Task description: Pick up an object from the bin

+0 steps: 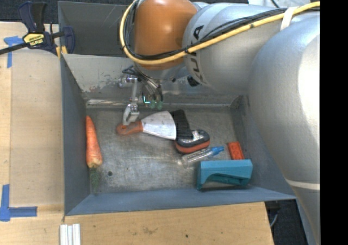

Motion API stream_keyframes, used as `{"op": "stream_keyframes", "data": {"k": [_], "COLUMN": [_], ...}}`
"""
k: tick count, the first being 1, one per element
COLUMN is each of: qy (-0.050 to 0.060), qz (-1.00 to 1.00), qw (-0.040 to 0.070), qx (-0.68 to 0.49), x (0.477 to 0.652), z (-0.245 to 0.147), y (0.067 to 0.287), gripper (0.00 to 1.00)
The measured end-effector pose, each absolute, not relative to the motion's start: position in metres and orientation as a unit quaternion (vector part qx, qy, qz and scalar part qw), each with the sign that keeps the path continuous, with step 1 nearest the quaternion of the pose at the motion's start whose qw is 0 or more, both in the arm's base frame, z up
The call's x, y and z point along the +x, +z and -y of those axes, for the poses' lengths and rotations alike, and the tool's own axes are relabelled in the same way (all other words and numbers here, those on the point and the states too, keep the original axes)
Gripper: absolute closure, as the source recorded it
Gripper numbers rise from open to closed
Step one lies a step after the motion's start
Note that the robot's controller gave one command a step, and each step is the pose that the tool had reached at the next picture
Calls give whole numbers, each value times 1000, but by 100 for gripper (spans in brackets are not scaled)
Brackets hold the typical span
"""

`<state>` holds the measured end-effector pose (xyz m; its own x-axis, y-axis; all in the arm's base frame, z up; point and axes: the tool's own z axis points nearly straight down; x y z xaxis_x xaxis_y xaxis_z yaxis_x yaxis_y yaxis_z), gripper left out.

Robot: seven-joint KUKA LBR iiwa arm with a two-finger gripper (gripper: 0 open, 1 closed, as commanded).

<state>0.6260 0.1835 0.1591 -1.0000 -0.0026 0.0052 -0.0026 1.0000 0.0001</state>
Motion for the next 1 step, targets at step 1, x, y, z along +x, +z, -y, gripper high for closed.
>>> {"op": "stream_keyframes", "data": {"k": [1], "qy": [-1], "qz": [1000], "qw": [-1], "qx": [0], "x": [628], "z": [-183], "y": [164], "gripper": [0]}}
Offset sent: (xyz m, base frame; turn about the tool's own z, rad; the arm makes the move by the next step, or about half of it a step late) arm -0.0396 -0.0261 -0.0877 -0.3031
